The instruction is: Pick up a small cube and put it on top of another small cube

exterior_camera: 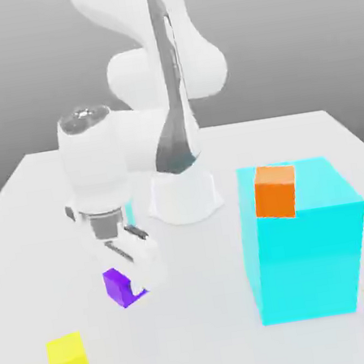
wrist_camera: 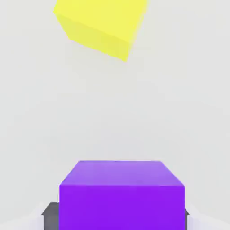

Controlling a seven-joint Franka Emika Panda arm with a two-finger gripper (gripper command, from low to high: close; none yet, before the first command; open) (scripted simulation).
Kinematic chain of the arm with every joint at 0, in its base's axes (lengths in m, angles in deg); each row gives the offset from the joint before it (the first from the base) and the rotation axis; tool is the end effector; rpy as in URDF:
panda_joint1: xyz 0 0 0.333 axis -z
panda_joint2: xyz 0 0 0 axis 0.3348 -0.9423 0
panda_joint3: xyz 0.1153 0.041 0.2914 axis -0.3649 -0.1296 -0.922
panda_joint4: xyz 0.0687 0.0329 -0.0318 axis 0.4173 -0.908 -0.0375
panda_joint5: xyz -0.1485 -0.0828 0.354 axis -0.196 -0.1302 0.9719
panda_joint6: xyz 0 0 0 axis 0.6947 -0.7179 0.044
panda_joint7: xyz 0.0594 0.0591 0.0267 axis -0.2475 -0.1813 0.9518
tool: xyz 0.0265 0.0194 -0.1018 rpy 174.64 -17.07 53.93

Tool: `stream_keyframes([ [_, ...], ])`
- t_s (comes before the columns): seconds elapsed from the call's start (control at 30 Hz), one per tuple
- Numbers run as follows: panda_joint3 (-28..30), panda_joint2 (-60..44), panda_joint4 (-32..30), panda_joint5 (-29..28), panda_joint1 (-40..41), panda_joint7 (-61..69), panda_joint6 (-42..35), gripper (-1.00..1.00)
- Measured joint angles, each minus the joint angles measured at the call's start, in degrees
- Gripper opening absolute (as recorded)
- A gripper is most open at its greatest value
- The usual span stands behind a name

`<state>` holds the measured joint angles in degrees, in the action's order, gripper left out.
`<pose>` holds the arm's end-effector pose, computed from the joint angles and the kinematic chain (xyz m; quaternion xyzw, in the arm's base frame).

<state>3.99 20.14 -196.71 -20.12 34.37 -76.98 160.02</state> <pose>0.3669 -0.0859 0.1959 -0.7583 0.6519 -0.0084 0.0047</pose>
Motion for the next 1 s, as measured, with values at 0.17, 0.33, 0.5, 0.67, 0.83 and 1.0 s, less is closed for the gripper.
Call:
stream_keyframes([
  [0.17,-4.04,-1.02,5.26,-1.56,-3.62,12.85,-3.09,-1.0],
  [0.33,-5.49,3.22,10.73,-7.11,-5.62,24.01,-13.57,-1.0],
  [0.5,-6.47,7.92,16.23,-11.36,-8.33,36.15,-24.65,-1.0],
  [0.67,-8.53,15.23,18.32,-7.58,-11.66,40.0,-34.26,-1.0],
  [0.83,-10.36,23.33,17.87,2.21,-16.55,38.12,-41.52,-1.0],
  [1.0,-10.47,28.36,17.19,6.29,-19.91,41.73,-46.29,-1.0],
])
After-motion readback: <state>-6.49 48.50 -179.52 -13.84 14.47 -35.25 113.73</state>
